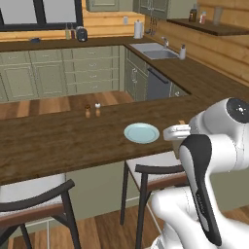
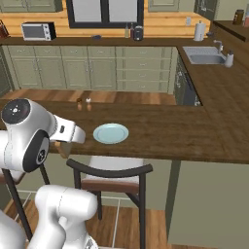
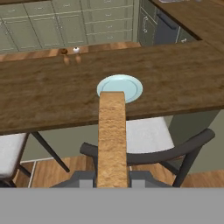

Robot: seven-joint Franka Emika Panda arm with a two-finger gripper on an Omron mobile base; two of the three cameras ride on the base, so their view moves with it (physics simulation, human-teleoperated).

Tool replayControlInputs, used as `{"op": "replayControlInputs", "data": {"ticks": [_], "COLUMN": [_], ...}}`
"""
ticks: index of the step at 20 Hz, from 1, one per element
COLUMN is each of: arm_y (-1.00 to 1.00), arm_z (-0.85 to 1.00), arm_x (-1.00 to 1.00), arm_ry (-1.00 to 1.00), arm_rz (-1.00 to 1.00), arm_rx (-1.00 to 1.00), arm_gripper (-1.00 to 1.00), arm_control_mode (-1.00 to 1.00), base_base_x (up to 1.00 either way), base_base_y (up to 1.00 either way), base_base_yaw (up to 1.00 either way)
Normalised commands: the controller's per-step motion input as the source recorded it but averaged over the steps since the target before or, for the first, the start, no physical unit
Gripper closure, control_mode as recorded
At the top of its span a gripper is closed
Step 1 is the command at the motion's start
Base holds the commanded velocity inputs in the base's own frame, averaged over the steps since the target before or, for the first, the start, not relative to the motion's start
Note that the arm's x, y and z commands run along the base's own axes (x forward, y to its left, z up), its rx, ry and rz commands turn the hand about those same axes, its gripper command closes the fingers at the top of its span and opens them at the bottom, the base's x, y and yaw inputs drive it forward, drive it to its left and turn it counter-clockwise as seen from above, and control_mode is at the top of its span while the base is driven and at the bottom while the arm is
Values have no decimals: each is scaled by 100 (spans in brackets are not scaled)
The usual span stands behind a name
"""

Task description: Start the toaster. Once the lever pops up, take the bread to the plate on the dining counter.

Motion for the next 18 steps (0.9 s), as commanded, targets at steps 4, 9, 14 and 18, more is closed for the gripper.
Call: {"op": "replayControlInputs", "data": {"ticks": [4,9,14,18], "arm_y": [0,0,6,8], "arm_z": [0,3,0,-4], "arm_x": [45,99,100,100], "arm_ry": [8,16,18,16], "arm_rz": [3,12,2,-4], "arm_rx": [0,0,0,0], "arm_gripper": [100,100,100,100], "arm_control_mode": [-100,-100,-100,-100], "base_base_x": [0,0,0,0], "base_base_y": [0,0,0,0], "base_base_yaw": [0,0,0,0]}}
